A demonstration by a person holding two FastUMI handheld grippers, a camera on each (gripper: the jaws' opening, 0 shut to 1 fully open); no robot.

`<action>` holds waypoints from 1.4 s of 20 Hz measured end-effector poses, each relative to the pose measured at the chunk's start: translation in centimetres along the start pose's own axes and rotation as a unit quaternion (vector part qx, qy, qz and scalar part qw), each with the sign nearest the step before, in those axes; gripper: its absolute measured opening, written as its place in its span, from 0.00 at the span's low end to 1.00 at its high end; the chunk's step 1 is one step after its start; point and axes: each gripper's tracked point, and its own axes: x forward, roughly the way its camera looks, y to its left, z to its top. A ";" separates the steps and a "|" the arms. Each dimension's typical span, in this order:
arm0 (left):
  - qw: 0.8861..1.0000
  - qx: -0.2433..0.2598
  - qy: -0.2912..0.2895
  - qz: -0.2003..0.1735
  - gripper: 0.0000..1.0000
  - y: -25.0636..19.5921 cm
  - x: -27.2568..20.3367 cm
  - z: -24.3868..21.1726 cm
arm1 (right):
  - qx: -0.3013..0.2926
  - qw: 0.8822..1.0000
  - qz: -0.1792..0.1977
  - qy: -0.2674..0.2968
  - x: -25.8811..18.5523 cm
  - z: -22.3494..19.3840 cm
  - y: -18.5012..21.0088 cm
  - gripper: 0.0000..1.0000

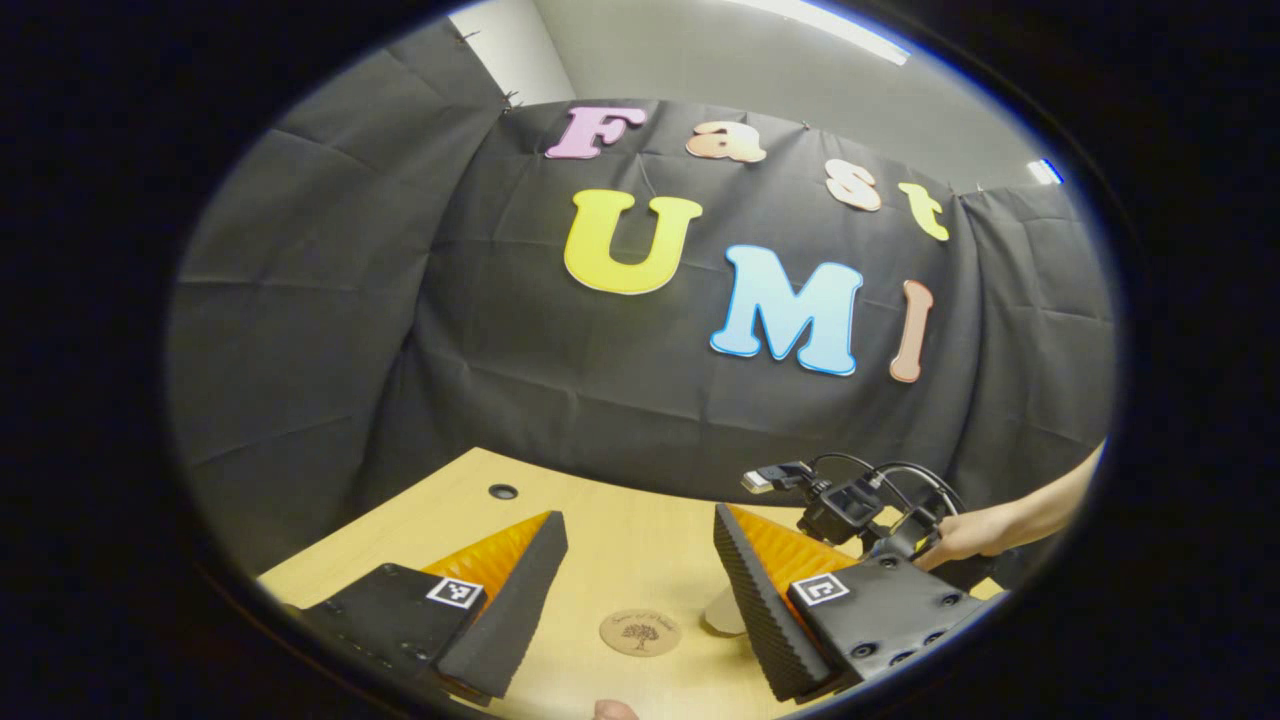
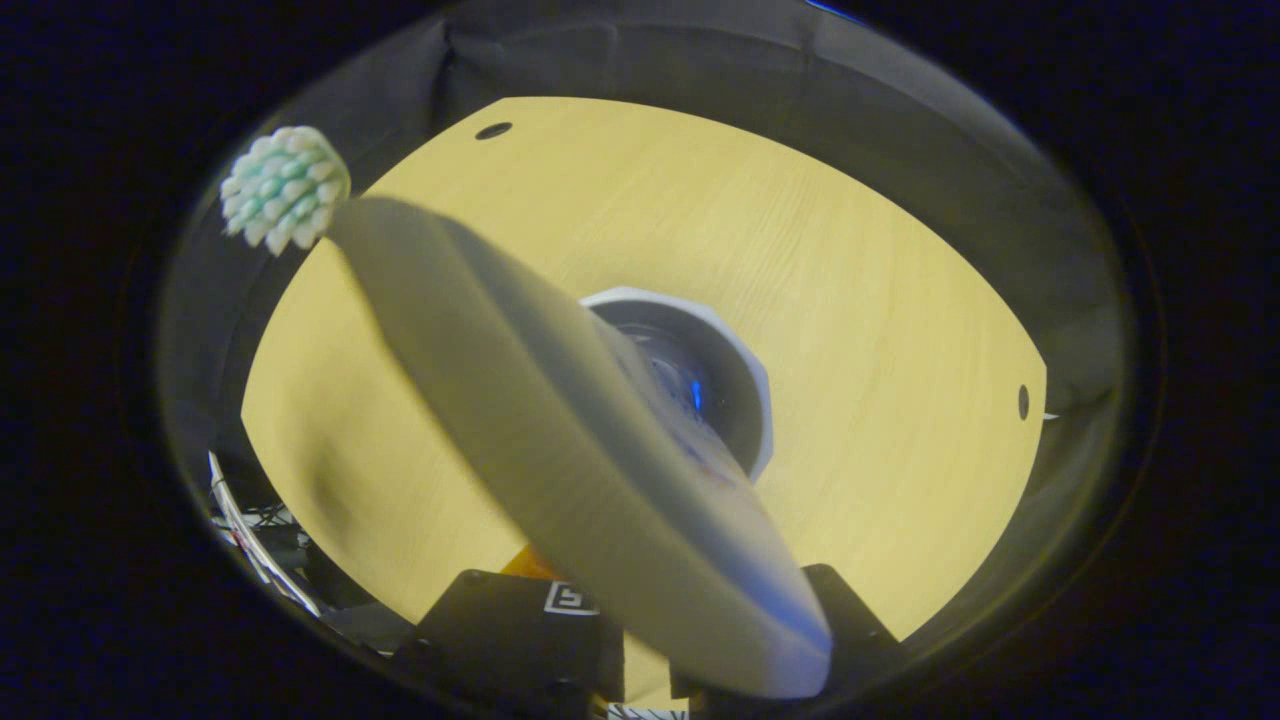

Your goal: Put the toothbrush and toothpaste on the desktop into the cup, then pick up the cup and place it on the coaster on the desktop.

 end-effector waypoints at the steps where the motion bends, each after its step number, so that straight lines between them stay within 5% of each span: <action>1: 1.000 0.003 0.002 0.002 0.96 0.3 -0.4 -0.3 | -0.004 1.000 0.005 -0.001 -0.2 0.2 0.6 0.14; 13: 0.999 0.015 0.018 0.025 0.94 2.9 -5.1 -1.0 | -0.043 0.999 0.026 0.005 0.8 3.0 7.3 0.14; 28: 0.999 0.010 0.025 0.035 0.94 4.1 -6.3 -1.7 | -0.049 0.998 0.012 0.038 2.2 3.3 8.1 0.17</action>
